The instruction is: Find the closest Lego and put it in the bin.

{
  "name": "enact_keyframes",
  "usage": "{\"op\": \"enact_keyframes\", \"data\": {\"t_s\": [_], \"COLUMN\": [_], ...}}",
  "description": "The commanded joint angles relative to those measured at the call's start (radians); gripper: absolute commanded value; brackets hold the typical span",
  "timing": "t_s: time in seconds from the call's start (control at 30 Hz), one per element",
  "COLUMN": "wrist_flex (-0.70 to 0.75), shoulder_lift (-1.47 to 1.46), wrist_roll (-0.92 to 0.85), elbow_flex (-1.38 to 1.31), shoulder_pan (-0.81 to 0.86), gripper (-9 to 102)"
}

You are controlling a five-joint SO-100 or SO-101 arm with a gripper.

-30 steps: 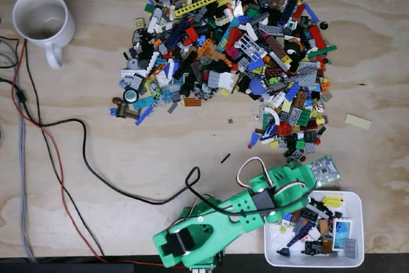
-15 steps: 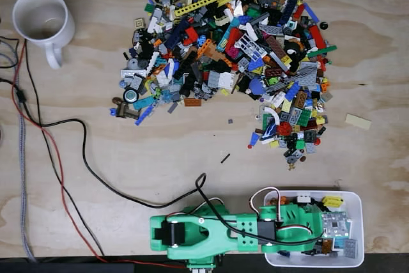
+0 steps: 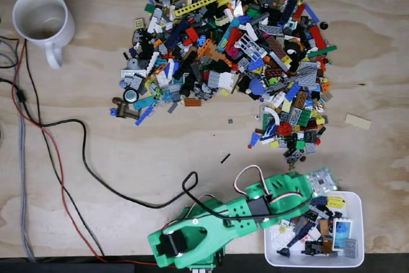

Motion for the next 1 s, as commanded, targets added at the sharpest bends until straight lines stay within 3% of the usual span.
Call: {"op": "enact_keyframes", "data": {"t_s": [0.0, 0.2, 0.37, 0.6, 0.97], "wrist_flex": [-0.051, -0.245, -0.299, -0.393, -0.403], "shoulder_lift": [0.02, -0.08, -0.074, -0.307, -0.456], "wrist_roll": [0.021, 0.054, 0.101, 0.133, 0.138], "elbow_flex": [0.014, 0.114, 0.189, 0.077, -0.028], "shoulder_pan": [-0.396, -0.746, -0.928, -0.982, -0.977], "gripper": [0, 0, 0, 0, 0]}}
